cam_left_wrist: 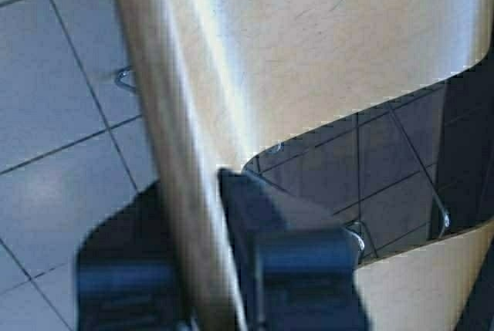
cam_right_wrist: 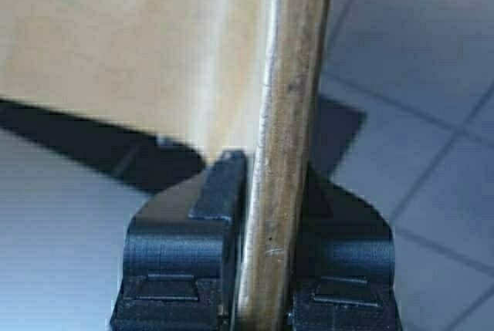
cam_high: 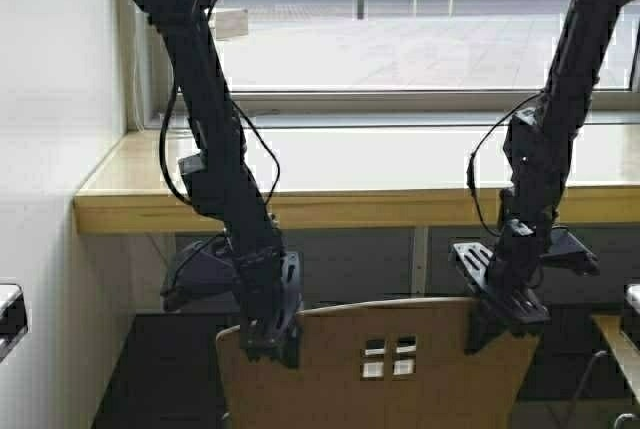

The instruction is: Push the chairs under the table

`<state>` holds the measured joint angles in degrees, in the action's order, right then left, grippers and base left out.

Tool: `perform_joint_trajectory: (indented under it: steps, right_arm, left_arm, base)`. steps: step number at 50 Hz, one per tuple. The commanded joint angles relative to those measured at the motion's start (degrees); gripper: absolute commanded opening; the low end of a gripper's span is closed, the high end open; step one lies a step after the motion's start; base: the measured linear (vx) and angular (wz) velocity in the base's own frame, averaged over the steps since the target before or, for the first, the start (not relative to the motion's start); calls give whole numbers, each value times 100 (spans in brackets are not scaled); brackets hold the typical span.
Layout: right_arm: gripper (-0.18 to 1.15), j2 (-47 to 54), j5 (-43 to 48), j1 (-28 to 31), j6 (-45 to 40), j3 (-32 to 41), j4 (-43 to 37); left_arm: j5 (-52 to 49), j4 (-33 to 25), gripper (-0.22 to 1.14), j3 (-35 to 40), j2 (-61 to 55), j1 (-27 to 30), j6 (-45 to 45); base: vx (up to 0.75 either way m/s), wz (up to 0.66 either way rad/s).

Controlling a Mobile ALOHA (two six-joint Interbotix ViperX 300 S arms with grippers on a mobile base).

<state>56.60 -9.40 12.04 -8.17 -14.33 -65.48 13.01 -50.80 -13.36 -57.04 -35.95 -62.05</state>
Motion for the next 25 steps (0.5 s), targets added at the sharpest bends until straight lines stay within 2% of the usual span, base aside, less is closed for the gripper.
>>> perform_joint_trajectory:
  steps: [1, 25]
  right_arm:
    - [4, 70, 53, 246, 272, 167, 88]
    - [4, 281, 70, 308, 272, 70, 79]
  left_arm:
    - [123, 79, 4, 255, 26, 114, 299]
    - [132, 79, 4, 229, 70, 185, 571]
  base:
    - [21, 1]
    - [22, 2]
